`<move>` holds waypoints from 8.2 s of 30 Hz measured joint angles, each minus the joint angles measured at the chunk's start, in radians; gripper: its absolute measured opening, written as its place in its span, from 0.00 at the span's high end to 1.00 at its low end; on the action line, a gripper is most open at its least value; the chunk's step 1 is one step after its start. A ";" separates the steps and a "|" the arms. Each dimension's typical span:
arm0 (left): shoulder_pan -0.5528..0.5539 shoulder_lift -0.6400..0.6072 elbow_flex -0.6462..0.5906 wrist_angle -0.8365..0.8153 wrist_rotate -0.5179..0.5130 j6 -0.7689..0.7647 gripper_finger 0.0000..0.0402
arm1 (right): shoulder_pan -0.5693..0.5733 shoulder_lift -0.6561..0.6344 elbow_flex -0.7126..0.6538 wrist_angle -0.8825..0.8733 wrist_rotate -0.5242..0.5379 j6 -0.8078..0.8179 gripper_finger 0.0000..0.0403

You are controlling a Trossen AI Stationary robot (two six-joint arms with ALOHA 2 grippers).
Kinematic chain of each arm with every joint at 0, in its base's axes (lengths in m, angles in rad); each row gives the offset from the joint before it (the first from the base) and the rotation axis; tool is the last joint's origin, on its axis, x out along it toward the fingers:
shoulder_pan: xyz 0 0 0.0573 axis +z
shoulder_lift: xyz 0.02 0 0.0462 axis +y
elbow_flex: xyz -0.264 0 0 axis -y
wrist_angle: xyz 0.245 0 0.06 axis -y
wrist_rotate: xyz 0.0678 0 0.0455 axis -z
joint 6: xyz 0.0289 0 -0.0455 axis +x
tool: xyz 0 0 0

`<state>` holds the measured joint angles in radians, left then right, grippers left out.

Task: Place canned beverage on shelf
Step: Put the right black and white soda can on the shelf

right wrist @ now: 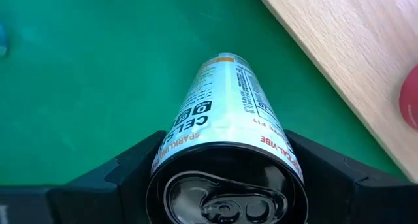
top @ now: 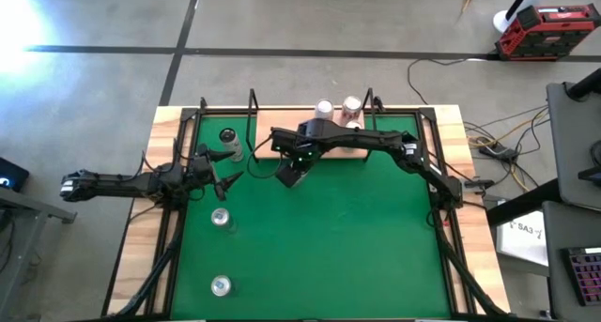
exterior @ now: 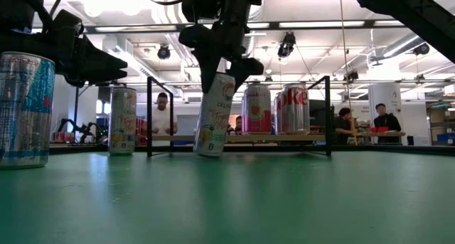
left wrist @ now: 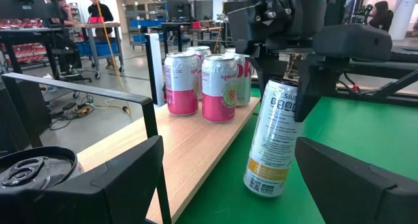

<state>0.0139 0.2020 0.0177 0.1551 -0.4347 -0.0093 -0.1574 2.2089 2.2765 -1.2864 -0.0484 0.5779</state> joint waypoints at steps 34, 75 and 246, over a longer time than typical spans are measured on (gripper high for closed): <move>0.000 0.002 0.000 0.000 0.000 0.000 0.17 | 0.077 -0.025 0.001 0.034 0.263 0.244 0.07; 0.000 0.001 0.000 0.000 0.000 0.000 0.17 | 0.476 -0.028 -0.251 0.086 1.124 0.890 0.07; 0.000 0.006 0.000 0.000 0.000 0.000 0.17 | 0.248 -0.014 -0.595 0.805 1.218 0.597 0.07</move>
<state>0.0136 0.2081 0.0175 0.1553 -0.4347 -0.0093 0.0910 2.1948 1.6810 -0.4812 1.1696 1.1745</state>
